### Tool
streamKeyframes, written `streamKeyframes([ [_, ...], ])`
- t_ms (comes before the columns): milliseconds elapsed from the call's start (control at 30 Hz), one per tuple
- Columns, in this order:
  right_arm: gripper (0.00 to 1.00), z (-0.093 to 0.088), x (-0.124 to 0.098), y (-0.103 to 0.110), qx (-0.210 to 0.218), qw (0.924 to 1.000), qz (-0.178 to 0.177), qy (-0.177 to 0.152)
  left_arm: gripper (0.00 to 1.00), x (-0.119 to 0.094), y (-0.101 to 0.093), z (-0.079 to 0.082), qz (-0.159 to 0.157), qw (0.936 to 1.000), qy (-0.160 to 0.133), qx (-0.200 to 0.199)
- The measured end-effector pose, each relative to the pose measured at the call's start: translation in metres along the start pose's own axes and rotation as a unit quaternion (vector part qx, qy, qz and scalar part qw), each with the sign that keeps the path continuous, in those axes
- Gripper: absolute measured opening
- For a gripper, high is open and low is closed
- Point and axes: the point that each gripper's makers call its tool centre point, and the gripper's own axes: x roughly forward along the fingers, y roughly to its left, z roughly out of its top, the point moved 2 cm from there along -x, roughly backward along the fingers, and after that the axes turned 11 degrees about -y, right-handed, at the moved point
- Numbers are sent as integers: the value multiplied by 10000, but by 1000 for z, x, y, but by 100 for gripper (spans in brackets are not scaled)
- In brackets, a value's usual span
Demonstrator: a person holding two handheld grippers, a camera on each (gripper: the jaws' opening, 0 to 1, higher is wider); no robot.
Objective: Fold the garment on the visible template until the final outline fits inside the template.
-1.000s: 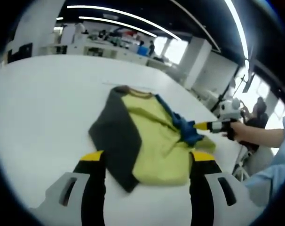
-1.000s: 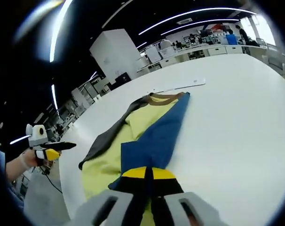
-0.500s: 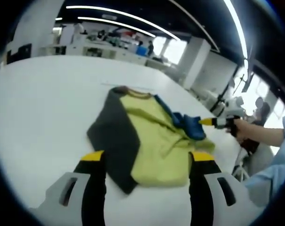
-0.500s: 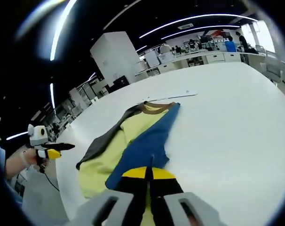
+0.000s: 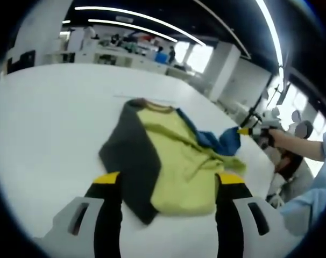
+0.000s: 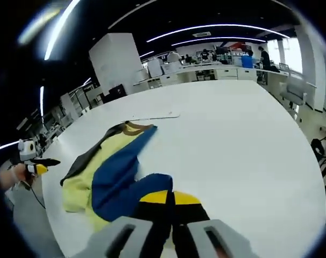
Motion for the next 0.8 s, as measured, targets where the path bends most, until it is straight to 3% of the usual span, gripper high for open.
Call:
streamKeyframes([
  [267, 0, -3, -10, -51, -114, 9986, -478, 178, 66, 6, 1, -2, -31, 10000, 20, -3],
  [433, 0, -4, -13, -67, -109, 9972, -688, 254, 66, 10, 4, -2, -47, 10000, 39, -34],
  [500, 0, -5, -15, -86, -204, 9956, -849, 333, 66, 11, 6, -2, -48, 10000, 59, -39],
  [600, 0, -5, -16, -92, -240, 9941, -981, 389, 65, 12, 9, -3, -68, 9999, 92, -8],
  [800, 0, -2, -14, -125, -356, 9895, -1282, 563, 65, 14, 12, -2, -49, 9999, 103, -4],
])
